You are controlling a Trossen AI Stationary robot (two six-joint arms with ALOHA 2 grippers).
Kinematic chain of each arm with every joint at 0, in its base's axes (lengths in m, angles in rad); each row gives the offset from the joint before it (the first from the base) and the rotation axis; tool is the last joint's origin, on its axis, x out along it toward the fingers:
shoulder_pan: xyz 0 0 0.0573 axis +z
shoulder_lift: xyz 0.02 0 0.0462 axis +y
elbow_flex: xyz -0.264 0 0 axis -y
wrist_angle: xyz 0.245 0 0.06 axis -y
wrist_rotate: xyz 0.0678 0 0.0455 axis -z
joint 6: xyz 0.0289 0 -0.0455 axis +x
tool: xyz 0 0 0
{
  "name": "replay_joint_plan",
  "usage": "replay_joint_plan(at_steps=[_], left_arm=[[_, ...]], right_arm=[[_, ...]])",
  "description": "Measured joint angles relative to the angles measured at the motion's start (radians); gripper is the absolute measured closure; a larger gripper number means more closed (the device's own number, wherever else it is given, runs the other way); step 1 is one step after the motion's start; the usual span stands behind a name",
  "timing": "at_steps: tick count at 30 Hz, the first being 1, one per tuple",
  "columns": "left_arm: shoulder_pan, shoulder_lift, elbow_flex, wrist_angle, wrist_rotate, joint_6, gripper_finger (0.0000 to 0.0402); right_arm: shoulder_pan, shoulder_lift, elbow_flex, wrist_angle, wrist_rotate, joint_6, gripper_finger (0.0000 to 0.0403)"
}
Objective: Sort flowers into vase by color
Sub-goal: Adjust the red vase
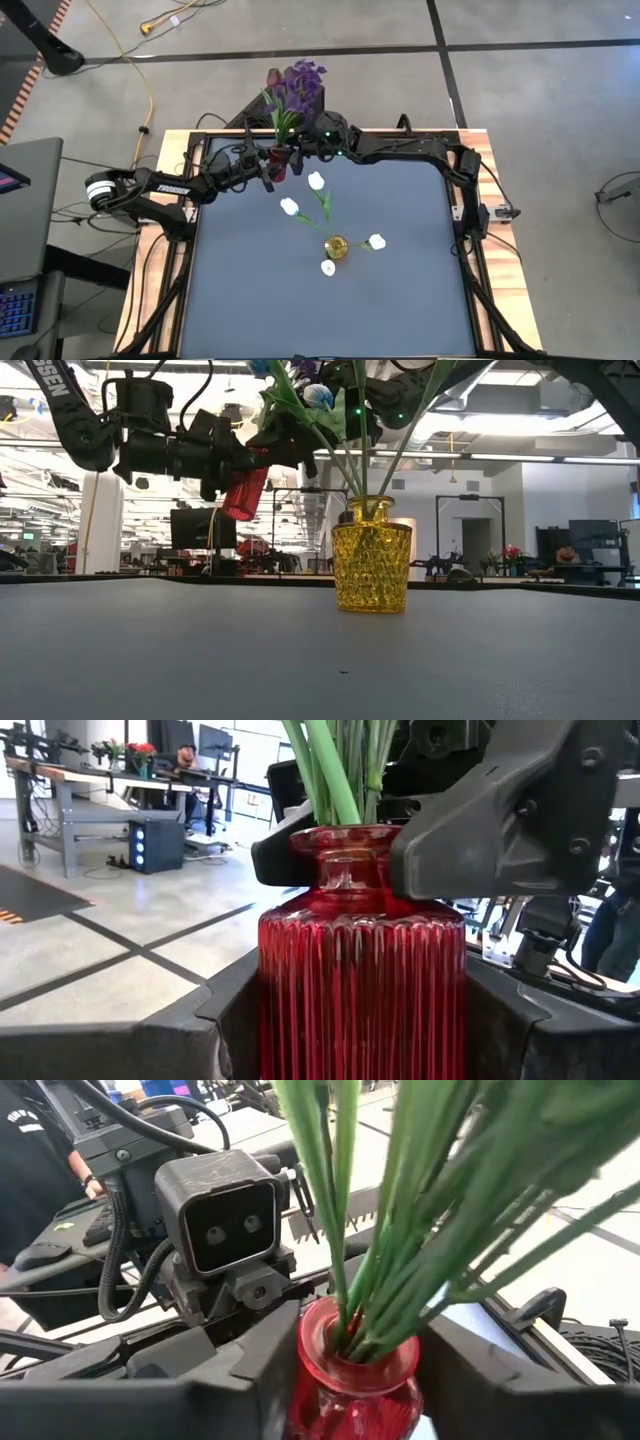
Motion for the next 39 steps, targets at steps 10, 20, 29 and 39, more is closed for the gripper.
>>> replay_joint_plan(at_steps=[10,20,29,39], left_arm=[[0.004,-0.004,0.003,-0.014,-0.040,0.014,0.0152],[0.029,-0.212,0.004,-0.451,-0.050,0.129,0.0119],[0.042,-0.434,0.002,-0.970,-0.103,0.072,0.0119],[0.039,-0.460,0.001,-1.006,-0.101,0.008,0.0119]], right_arm=[[0.000,0.000,-0.003,-0.019,-0.006,-0.058,0.0228],[-0.044,-0.008,-0.003,-0.021,-0.015,-0.130,0.0228],[-0.024,0.004,-0.003,-0.062,-0.044,-0.365,0.0228],[-0.039,0.135,0.002,0.081,-0.033,-0.369,0.0228]])
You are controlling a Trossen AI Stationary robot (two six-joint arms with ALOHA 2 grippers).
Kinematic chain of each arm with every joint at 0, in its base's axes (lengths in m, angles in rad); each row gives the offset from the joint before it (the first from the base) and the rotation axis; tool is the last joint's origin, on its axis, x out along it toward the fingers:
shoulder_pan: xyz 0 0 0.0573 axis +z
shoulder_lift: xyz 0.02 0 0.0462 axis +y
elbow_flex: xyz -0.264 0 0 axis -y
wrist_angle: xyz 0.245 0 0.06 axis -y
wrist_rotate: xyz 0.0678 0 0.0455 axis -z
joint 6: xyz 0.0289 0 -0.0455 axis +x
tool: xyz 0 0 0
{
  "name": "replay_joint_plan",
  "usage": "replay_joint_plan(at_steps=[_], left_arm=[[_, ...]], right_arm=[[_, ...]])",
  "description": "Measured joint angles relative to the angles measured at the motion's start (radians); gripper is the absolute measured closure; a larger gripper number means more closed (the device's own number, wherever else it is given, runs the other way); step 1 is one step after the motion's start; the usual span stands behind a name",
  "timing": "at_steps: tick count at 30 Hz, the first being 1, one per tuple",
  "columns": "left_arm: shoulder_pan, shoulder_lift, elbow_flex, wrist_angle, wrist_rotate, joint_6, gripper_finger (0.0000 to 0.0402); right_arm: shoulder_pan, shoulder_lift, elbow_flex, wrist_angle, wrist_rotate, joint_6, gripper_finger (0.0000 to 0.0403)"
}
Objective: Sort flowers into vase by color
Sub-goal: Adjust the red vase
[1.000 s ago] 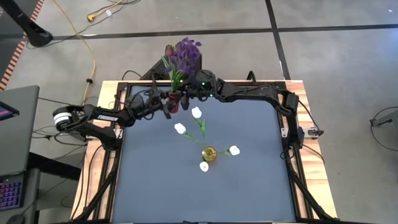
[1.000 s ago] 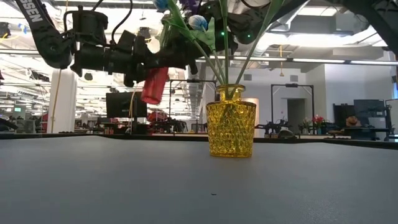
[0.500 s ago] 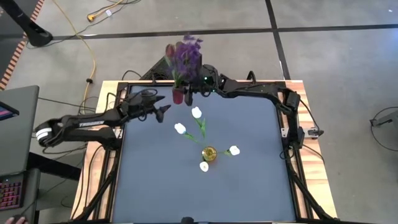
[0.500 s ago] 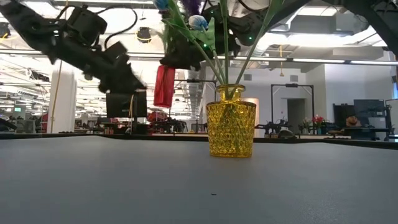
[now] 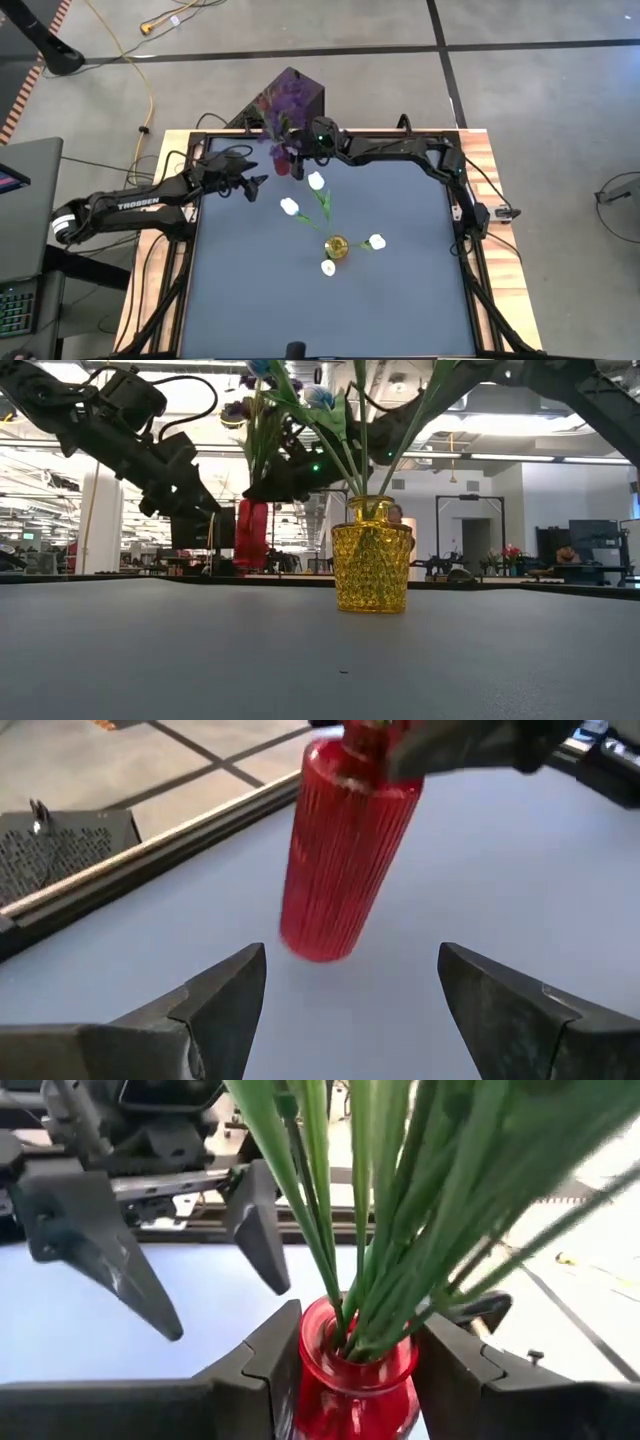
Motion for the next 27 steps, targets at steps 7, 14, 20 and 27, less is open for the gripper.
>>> replay_joint_plan(at_steps=[7,14,20,27], left_arm=[[-0.007,0.000,0.000,-0.004,0.004,-0.011,0.0119],[-0.007,0.000,0.000,-0.005,0.003,-0.012,0.0119],[-0.007,0.000,0.000,-0.006,0.006,-0.021,0.0119],[-0.007,0.000,0.000,-0.006,0.007,-0.022,0.0119]], right_arm=[[-0.007,0.000,0.003,-0.034,0.030,-0.026,0.0228],[-0.019,0.020,0.000,-0.031,0.031,-0.034,0.0228],[-0.019,0.020,0.001,-0.055,0.052,0.027,0.0228],[-0.010,0.031,0.001,-0.121,0.086,0.034,0.0228]])
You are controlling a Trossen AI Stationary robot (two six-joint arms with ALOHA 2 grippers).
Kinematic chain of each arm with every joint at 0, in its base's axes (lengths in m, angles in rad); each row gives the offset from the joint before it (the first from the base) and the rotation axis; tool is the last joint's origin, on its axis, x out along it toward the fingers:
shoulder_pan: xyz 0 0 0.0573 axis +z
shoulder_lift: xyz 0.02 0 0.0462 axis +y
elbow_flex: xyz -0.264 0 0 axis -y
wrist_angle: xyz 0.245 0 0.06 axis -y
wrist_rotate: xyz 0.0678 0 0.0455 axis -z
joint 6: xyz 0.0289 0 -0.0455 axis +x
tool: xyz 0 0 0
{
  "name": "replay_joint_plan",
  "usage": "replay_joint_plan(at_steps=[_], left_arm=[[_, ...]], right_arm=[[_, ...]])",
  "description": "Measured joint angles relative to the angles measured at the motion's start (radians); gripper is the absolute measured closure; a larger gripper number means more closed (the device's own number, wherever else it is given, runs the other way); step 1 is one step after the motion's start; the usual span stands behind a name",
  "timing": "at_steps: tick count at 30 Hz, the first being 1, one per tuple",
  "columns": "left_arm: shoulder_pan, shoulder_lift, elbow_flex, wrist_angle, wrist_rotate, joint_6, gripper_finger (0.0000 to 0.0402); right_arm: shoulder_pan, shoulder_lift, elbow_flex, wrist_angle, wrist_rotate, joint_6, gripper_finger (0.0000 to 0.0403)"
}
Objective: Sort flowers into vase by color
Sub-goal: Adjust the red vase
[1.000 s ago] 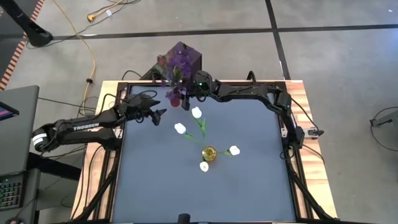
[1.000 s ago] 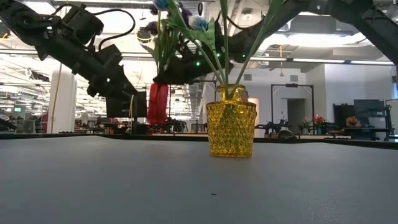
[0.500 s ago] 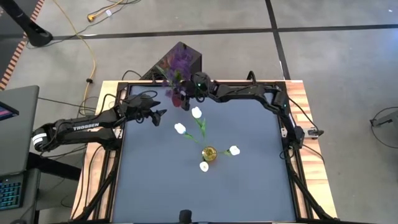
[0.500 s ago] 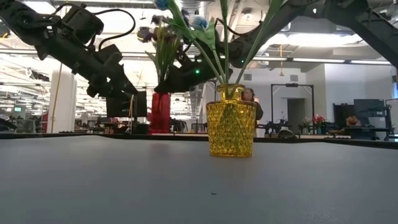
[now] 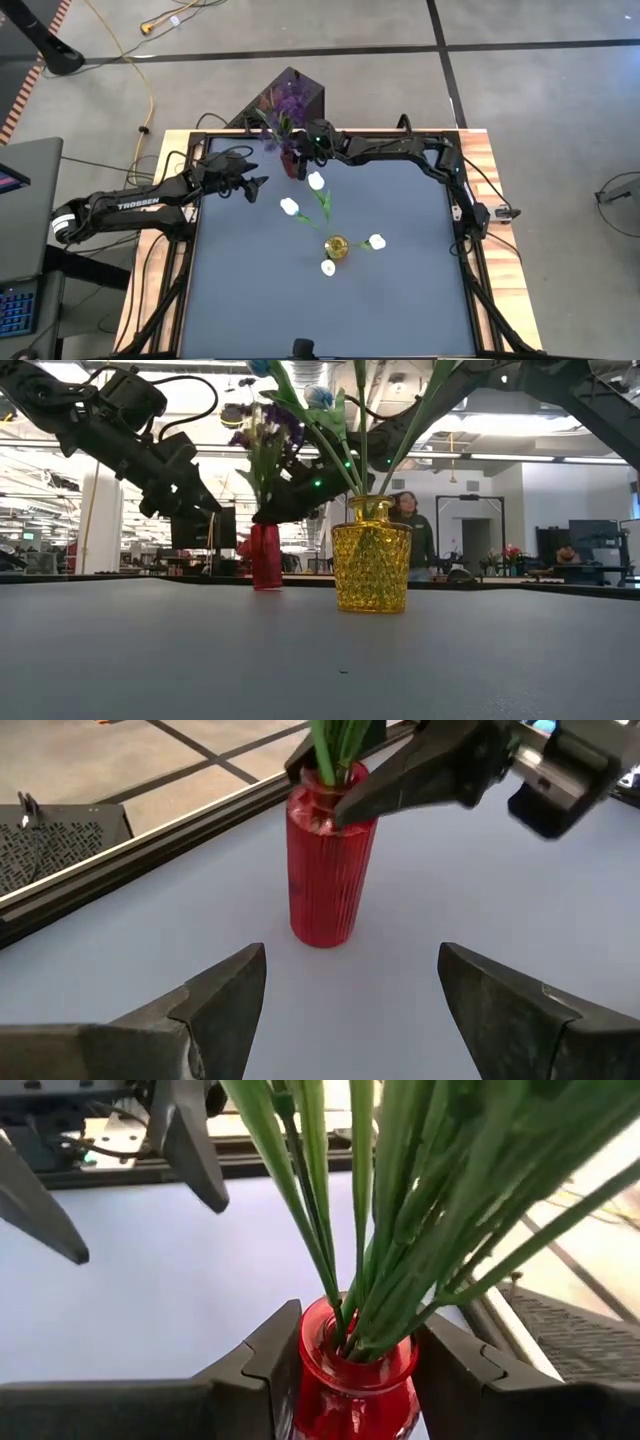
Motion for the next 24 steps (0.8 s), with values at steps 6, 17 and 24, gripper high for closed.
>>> replay_joint_plan(at_steps=[6,17,24], left_arm=[[-0.001,0.000,0.000,0.000,0.001,0.000,0.0119],[-0.005,0.000,0.000,-0.001,0.000,0.014,0.0119],[-0.005,0.000,0.000,-0.001,-0.001,0.026,0.0119]], right_arm=[[0.012,0.014,0.003,0.013,0.000,-0.001,0.0223],[0.013,0.010,0.001,0.011,-0.008,0.008,0.0184],[0.009,-0.009,0.000,-0.060,-0.011,0.029,0.0160]])
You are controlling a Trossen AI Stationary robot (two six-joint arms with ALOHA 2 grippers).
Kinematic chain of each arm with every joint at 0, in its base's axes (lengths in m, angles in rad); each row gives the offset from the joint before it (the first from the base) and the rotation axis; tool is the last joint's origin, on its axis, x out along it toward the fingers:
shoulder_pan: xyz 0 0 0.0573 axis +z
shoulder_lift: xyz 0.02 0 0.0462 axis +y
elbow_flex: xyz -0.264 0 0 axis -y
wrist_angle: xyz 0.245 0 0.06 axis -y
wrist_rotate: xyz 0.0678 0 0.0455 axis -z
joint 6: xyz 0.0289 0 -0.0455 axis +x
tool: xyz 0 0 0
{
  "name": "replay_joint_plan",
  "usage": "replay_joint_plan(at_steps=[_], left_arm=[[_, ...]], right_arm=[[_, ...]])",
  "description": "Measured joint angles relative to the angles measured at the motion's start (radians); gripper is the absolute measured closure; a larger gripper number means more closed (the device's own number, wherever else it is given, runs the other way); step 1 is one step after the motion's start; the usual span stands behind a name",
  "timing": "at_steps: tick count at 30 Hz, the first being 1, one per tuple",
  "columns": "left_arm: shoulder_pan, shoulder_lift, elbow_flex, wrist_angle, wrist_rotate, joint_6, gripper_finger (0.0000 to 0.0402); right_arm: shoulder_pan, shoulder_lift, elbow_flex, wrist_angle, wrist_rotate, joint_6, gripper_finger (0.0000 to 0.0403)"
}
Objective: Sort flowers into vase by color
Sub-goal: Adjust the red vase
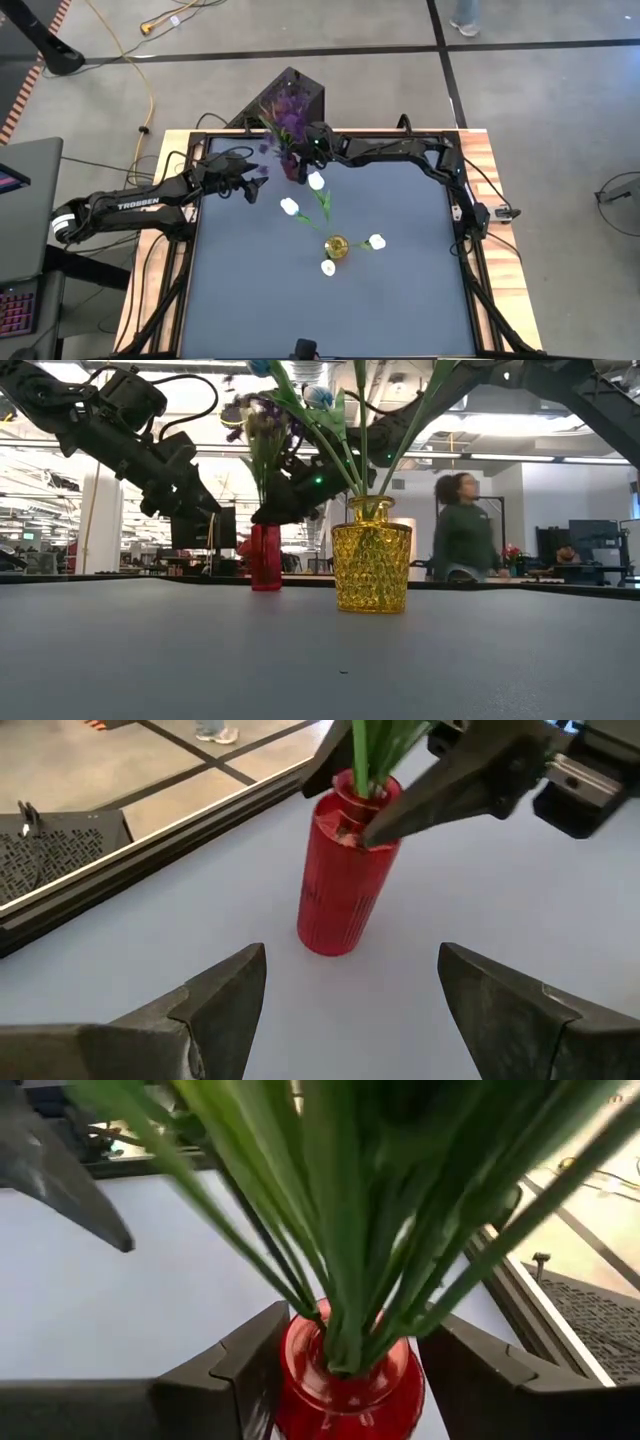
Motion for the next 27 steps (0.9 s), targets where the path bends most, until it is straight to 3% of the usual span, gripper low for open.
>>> replay_joint_plan(at_steps=[14,27], left_arm=[[0.000,0.000,0.000,0.000,-0.002,0.015,0.0119],[0.000,0.000,0.000,0.000,-0.001,0.010,0.0119]], right_arm=[[-0.029,-0.052,-0.002,-0.065,-0.082,-0.006,0.0152],[-0.050,-0.072,0.000,-0.126,-0.129,-0.037,0.0074]])
